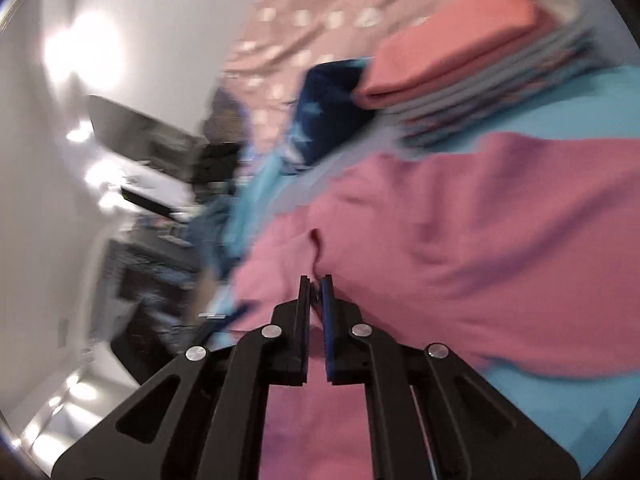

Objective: Fold small clothes

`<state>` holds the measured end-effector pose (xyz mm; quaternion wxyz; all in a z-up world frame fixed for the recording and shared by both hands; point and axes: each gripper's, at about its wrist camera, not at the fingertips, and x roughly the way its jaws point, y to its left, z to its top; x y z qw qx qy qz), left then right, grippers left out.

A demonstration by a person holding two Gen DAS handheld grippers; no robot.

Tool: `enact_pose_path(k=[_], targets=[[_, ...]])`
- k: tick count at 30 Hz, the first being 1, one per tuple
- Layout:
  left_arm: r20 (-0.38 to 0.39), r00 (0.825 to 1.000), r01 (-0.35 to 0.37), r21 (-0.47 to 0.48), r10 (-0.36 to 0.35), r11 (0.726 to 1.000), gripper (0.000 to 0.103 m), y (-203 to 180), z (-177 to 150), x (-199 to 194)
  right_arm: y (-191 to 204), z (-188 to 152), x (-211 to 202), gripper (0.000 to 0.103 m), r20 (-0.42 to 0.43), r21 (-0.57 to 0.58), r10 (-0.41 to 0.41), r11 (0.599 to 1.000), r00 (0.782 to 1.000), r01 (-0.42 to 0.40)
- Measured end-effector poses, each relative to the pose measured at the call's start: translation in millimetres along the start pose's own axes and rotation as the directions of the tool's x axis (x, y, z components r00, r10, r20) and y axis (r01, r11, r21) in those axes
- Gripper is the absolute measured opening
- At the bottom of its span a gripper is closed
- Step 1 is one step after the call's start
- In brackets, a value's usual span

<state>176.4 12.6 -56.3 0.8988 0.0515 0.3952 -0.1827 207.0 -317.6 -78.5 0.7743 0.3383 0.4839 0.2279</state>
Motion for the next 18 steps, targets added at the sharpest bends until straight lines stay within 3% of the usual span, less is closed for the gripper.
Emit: enact_pose_path(k=[2, 4, 7, 8, 9, 12, 15, 16, 17, 18], targets=[[-0.024, 0.997, -0.078, -0.094, 0.076, 0.993, 0.065, 42.8, -15.4, -8.2, -18.1, -5.9, -1.4, 0.028, -0.025, 0.059, -0.075, 0.995, 0.997, 0.077], [-0.057, 0.985, -0.168, -0.184, 0.16, 0.969, 0.063, 81.8, -30.4, -13.0, -27.3, -9.2, -3.5, 0.028, -0.022, 0.076, -0.104, 0.991, 0.994, 0.106], [-0.087, 0.961, -0.278, -0.267, 0.264, 0.923, 0.063, 128.6, -49.1, -23.7, -19.0, -11.8, -1.5, 0.029, -0.023, 0.044, -0.07, 0.997, 0.997, 0.071], [-0.093, 0.955, -0.297, -0.285, 0.282, 0.911, 0.063, 139.3, -52.5, -26.2, -13.1, -11.8, 2.2, 0.036, -0.031, 0.022, -0.064, 0.998, 0.997, 0.065], [-0.094, 0.953, -0.303, -0.303, 0.288, 0.904, 0.063, 147.8, -54.7, -28.2, -3.4, -11.9, 8.6, 0.043, -0.042, -0.016, -0.066, 0.998, 0.997, 0.066], [-0.089, 0.952, -0.303, -0.364, 0.292, 0.881, 0.063, 170.1, -56.9, -29.7, 21.2, -10.7, 30.7, 0.043, -0.043, -0.105, -0.137, 0.986, 0.99, 0.132], [-0.076, 0.96, -0.277, -0.384, 0.269, 0.881, 0.065, 180.5, -53.1, -20.7, 36.0, -12.8, 48.3, 0.042, -0.019, -0.216, -0.188, 0.96, 0.982, 0.179], [-0.115, 0.948, -0.319, -0.358, 0.298, 0.877, 0.066, 179.9, -53.0, -10.3, 35.1, -14.5, 55.9, 0.042, -0.021, -0.238, -0.225, 0.948, 0.974, 0.214], [-0.172, 0.92, -0.391, -0.314, 0.353, 0.865, 0.066, 180.9, -57.0, 2.7, 29.7, -12.5, 61.9, 0.042, -0.021, -0.233, -0.268, 0.938, 0.963, 0.256], [-0.17, 0.907, -0.42, -0.288, 0.385, 0.861, 0.074, 179.8, -59.7, 11.0, 23.7, -14.0, 65.1, 0.034, -0.017, -0.219, -0.295, 0.933, 0.955, 0.285]])
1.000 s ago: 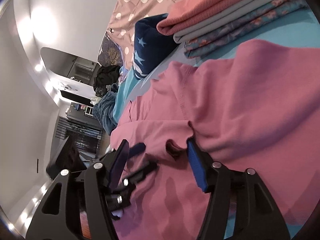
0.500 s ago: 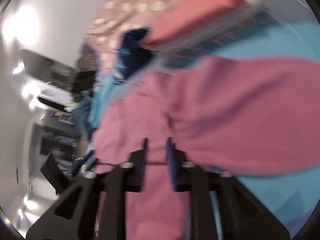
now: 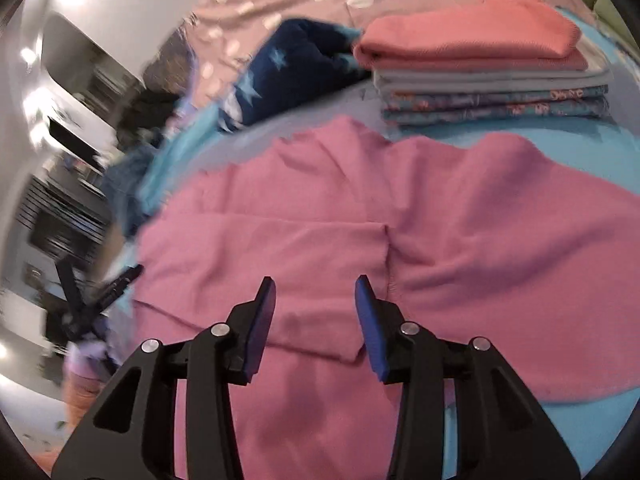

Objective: Fold small clothes

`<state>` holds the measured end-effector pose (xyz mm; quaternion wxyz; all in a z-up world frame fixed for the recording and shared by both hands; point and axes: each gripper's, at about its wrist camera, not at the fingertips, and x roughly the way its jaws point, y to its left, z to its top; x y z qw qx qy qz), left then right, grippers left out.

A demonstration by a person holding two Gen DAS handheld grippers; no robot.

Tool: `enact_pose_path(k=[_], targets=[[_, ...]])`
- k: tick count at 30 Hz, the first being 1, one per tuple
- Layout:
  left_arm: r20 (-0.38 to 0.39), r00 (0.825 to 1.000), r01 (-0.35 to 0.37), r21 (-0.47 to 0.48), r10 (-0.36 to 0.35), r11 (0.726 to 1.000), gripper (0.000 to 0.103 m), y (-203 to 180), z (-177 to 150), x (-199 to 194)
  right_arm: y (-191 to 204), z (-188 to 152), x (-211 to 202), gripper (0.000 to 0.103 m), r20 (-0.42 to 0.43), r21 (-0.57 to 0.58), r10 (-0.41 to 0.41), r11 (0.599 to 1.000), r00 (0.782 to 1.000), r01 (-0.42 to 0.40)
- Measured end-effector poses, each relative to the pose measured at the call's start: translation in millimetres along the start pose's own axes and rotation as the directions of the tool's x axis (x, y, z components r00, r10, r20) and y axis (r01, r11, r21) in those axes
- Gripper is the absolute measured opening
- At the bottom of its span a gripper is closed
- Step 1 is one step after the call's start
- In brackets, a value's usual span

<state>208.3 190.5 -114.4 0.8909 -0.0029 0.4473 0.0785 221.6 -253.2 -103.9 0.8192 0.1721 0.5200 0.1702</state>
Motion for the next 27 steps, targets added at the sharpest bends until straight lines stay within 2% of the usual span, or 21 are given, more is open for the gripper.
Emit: enact_pose_path(k=[3, 5, 7, 9, 12, 15, 17, 20, 23, 27], targets=[[-0.004, 0.999, 0.038, -0.073, -0.038, 0.997, 0.076, 13.5, 0.5, 2.2, -11.3, -8.2, -13.9, 0.03, 0.033, 0.041, 0.015, 0.999, 0.999, -0.016], [0.008, 0.998, 0.055, -0.087, -0.054, 0.995, 0.071, 15.2, -2.3, -1.4, -26.1, -20.0, -38.0, 0.031, 0.097, 0.088, 0.011, 0.996, 0.995, -0.019], [0.034, 0.995, 0.091, -0.094, -0.088, 0.991, 0.053, 15.0, -4.9, -10.7, -43.2, -33.6, -60.6, 0.032, 0.155, 0.139, 0.001, 0.99, 0.988, -0.023], [0.062, 0.99, 0.132, -0.098, -0.126, 0.986, 0.043, 11.3, -7.2, -22.8, -76.6, -57.9, -91.5, 0.036, 0.237, 0.24, -0.04, 0.971, 0.971, -0.019], [0.103, 0.974, 0.207, -0.062, -0.2, 0.976, 0.033, -6.3, -8.1, -46.0, -135.1, -95.5, -130.3, 0.036, 0.306, 0.438, -0.149, 0.899, 0.94, 0.0], [0.129, 0.957, 0.263, -0.016, -0.259, 0.965, 0.031, -30.2, -6.4, -67.0, -201.3, -140.2, -165.2, 0.036, 0.333, 0.652, -0.269, 0.758, 0.904, -0.015], [0.124, 0.944, 0.309, 0.002, -0.307, 0.951, 0.031, -46.0, -4.7, -74.4, -231.1, -160.2, -179.0, 0.038, 0.353, 0.728, -0.31, 0.683, 0.883, -0.051], [0.099, 0.943, 0.314, 0.045, -0.317, 0.948, 0.031, -69.3, -6.2, -75.6, -267.7, -173.4, -183.6, 0.047, 0.351, 0.796, -0.337, 0.598, 0.873, -0.089], [0.063, 0.937, 0.339, 0.081, -0.344, 0.937, 0.031, -96.3, -11.3, -74.8, -294.0, -168.4, -171.6, 0.051, 0.371, 0.824, -0.319, 0.546, 0.872, -0.151], [0.033, 0.937, 0.343, 0.115, -0.349, 0.932, 0.031, -116.2, -15.6, -73.6, -325.9, -161.7, -167.3, 0.053, 0.427, 0.84, -0.348, 0.495, 0.835, -0.224]])
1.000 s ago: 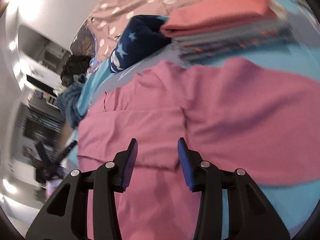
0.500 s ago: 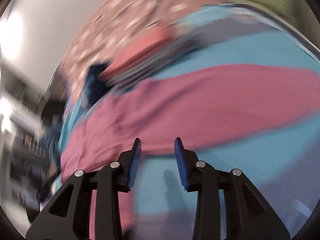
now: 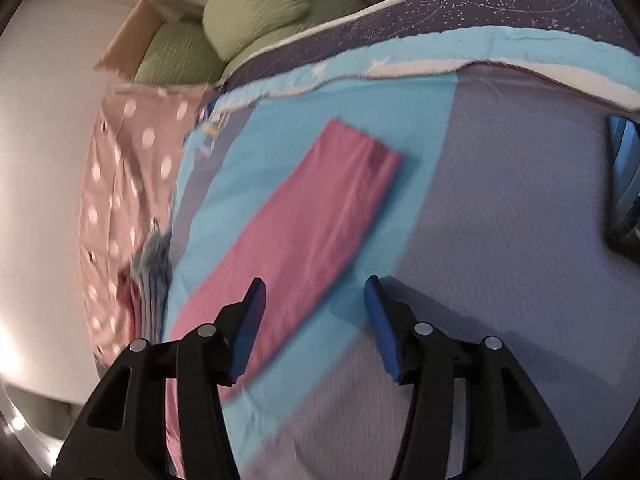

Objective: Fold small clothes

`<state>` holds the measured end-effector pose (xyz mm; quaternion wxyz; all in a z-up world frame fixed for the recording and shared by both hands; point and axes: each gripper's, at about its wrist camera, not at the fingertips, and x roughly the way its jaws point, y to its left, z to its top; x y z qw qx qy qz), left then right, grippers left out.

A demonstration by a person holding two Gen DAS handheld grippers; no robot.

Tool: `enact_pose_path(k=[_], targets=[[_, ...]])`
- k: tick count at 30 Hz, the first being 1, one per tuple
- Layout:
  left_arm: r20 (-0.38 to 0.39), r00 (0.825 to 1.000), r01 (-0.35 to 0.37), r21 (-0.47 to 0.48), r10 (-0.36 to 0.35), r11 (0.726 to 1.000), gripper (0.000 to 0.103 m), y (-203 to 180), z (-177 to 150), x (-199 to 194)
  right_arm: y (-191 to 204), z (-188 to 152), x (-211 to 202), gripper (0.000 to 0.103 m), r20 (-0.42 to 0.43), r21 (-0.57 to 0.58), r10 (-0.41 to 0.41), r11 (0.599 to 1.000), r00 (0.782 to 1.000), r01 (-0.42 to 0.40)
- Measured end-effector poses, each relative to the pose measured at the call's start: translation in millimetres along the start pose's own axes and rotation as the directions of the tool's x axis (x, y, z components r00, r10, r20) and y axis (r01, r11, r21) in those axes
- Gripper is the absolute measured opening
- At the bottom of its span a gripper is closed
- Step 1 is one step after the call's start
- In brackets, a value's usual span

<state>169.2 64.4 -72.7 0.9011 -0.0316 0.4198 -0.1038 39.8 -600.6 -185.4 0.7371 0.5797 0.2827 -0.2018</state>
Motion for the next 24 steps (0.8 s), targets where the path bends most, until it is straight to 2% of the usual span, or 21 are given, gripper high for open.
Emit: enact_pose_path(k=[1, 2, 3, 4, 6, 9, 12, 15, 17, 20, 22, 24], targets=[[-0.005, 1.0, 0.0, 0.007, 0.0, 1.0, 0.031, -3.4, -0.3, 1.3, -1.2, 7.9, -2.4, 0.052, 0.01, 0.011, 0.006, 1.0, 1.0, -0.006], [-0.011, 1.0, -0.002, 0.014, 0.002, 1.0, 0.031, -5.9, -0.5, 2.4, -1.8, 11.9, 0.6, 0.041, 0.013, 0.024, 0.019, 1.0, 1.0, -0.019], [-0.014, 1.0, -0.003, 0.016, 0.003, 1.0, 0.031, -6.2, -1.0, 2.8, 2.6, 12.7, 3.9, 0.019, 0.005, 0.033, 0.042, 0.999, 0.999, -0.042], [-0.016, 1.0, -0.003, 0.016, 0.003, 1.0, 0.031, -6.7, -0.8, 3.6, 2.9, 13.8, 6.7, 0.01, -0.014, 0.052, 0.079, 0.996, 0.997, -0.078], [-0.017, 1.0, 0.002, 0.006, -0.002, 1.0, 0.031, -4.3, -0.5, 4.4, 13.2, 10.2, 7.1, 0.007, -0.02, 0.074, 0.141, 0.988, 0.99, -0.139], [-0.004, 1.0, -0.002, -0.016, 0.002, 1.0, 0.031, 1.2, -0.2, 3.4, 58.5, -9.1, 6.2, 0.007, -0.062, -0.004, 0.231, 0.973, 0.971, -0.231], [0.009, 1.0, 0.007, -0.039, -0.006, 0.999, 0.035, 7.7, 0.0, 2.5, 127.8, -52.7, 11.5, 0.007, -0.198, -0.116, 0.345, 0.921, 0.918, -0.371], [0.016, 1.0, 0.021, -0.062, -0.02, 0.998, 0.042, 15.5, -2.3, 2.9, 201.9, -119.1, 19.6, 0.007, -0.37, -0.246, 0.396, 0.831, 0.841, -0.499], [0.016, 0.999, 0.035, -0.074, -0.034, 0.997, 0.044, 21.0, -4.2, 4.1, 238.5, -165.8, 26.3, 0.007, -0.47, -0.313, 0.381, 0.771, 0.796, -0.555], [0.021, 0.998, 0.058, -0.083, -0.056, 0.995, 0.047, 27.3, -6.1, 3.1, 278.1, -241.5, 39.4, 0.007, -0.617, -0.383, 0.312, 0.682, 0.722, -0.622], [0.032, 0.996, 0.086, -0.085, -0.083, 0.993, 0.051, 29.8, -6.3, 0.6, 291.5, -280.2, 45.4, 0.007, -0.672, -0.428, 0.252, 0.636, 0.696, -0.643], [0.047, 0.99, 0.136, -0.091, -0.132, 0.987, 0.052, 32.3, -5.8, -2.9, 301.8, -320.8, 52.4, 0.007, -0.713, -0.492, 0.165, 0.574, 0.681, -0.655]])
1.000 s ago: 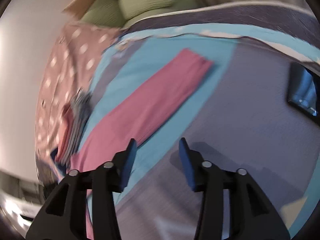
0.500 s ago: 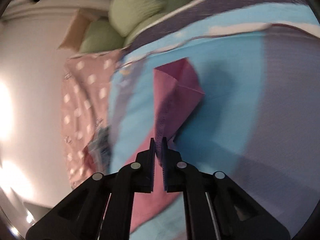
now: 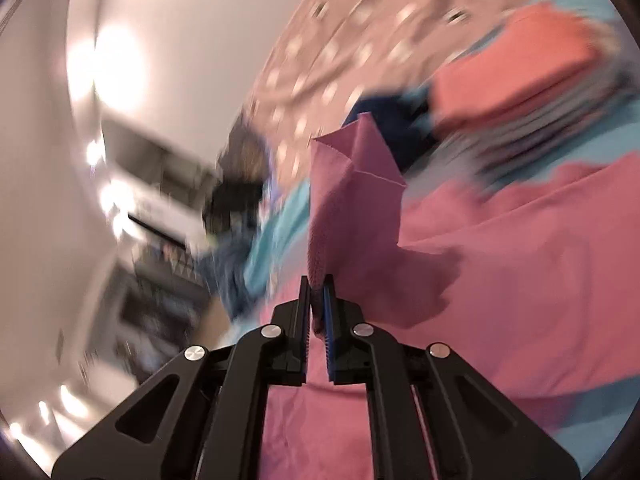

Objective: Fold small clothes

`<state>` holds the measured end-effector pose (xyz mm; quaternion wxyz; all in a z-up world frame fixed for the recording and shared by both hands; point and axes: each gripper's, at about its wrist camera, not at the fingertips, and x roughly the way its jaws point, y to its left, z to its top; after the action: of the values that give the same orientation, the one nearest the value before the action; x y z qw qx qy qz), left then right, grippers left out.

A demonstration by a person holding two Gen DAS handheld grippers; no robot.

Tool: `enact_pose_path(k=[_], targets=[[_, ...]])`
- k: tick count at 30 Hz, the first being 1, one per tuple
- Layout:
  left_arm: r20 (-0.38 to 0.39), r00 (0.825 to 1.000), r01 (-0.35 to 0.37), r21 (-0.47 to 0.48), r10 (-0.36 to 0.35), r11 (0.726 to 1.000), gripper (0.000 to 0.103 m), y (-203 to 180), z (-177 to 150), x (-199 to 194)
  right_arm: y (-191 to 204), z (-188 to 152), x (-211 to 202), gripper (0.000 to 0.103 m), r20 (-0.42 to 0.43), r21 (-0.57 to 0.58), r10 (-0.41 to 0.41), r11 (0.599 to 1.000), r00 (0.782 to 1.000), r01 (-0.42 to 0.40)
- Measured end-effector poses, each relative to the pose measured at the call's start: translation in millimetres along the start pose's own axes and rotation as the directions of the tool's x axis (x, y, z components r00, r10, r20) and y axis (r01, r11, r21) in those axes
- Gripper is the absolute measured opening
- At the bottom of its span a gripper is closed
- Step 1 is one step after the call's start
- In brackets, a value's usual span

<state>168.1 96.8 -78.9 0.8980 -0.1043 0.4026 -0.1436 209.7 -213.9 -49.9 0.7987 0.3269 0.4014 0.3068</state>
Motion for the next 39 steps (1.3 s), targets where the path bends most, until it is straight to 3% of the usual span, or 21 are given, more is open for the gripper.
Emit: enact_pose_path(k=[3, 6, 9, 12, 16, 24, 27, 30, 35, 36, 38, 39], targets=[[0.008, 0.995, 0.098, -0.011, -0.098, 0.995, 0.055, 0.2, 2.4, -3.5, 16.4, -20.2, 31.3, 0.007, -0.103, -0.096, -0.047, 0.995, 0.994, 0.037], [0.007, 0.979, 0.202, -0.019, -0.202, 0.979, 0.059, -4.0, 5.4, -3.0, 18.4, -31.9, 47.8, 0.009, -0.154, -0.168, -0.112, 0.982, 0.982, 0.085], [-0.005, 0.967, 0.254, -0.031, -0.254, 0.967, 0.064, -9.3, 8.8, 2.5, 21.9, -42.1, 60.6, 0.011, -0.198, -0.237, -0.161, 0.965, 0.967, 0.113], [-0.023, 0.964, 0.264, -0.03, -0.265, 0.964, 0.067, -12.7, 8.7, 8.9, 27.2, -53.9, 64.1, 0.02, -0.213, -0.302, -0.21, 0.943, 0.954, 0.14], [-0.065, 0.967, 0.245, -0.05, -0.247, 0.968, 0.068, -11.2, 5.3, 19.6, 26.0, -69.6, 61.3, 0.024, -0.214, -0.36, -0.243, 0.92, 0.946, 0.155], [-0.049, 0.969, 0.235, -0.127, -0.243, 0.964, 0.068, 6.1, 0.4, 11.4, 28.8, -64.1, 63.0, 0.038, -0.172, -0.398, -0.252, 0.902, 0.952, 0.166], [-0.058, 0.965, 0.244, -0.155, -0.255, 0.957, 0.068, 10.4, 0.0, 13.0, 25.8, -70.3, 73.5, 0.039, -0.211, -0.427, -0.285, 0.887, 0.935, 0.174], [-0.074, 0.965, 0.239, -0.134, -0.25, 0.962, 0.068, 4.7, 2.8, 17.9, 29.8, -78.3, 73.4, 0.039, -0.198, -0.479, -0.304, 0.859, 0.932, 0.179], [-0.118, 0.966, 0.225, -0.043, -0.229, 0.973, 0.065, -15.7, 16.6, 36.7, 17.5, -72.9, 65.1, 0.039, -0.204, -0.406, -0.264, 0.899, 0.943, 0.164], [-0.145, 0.968, 0.204, -0.024, -0.205, 0.979, 0.062, -19.5, 18.8, 46.7, 14.9, -71.2, 61.6, 0.039, -0.199, -0.39, -0.259, 0.906, 0.945, 0.166], [-0.182, 0.968, 0.177, -0.003, -0.174, 0.984, 0.041, -23.3, 21.0, 63.1, 12.7, -68.2, 51.5, 0.039, -0.173, -0.374, -0.265, 0.909, 0.949, 0.185], [-0.185, 0.969, 0.165, 0.009, -0.161, 0.986, 0.017, -25.7, 21.8, 66.0, 10.7, -65.8, 43.6, 0.039, -0.149, -0.365, -0.27, 0.909, 0.951, 0.201]])
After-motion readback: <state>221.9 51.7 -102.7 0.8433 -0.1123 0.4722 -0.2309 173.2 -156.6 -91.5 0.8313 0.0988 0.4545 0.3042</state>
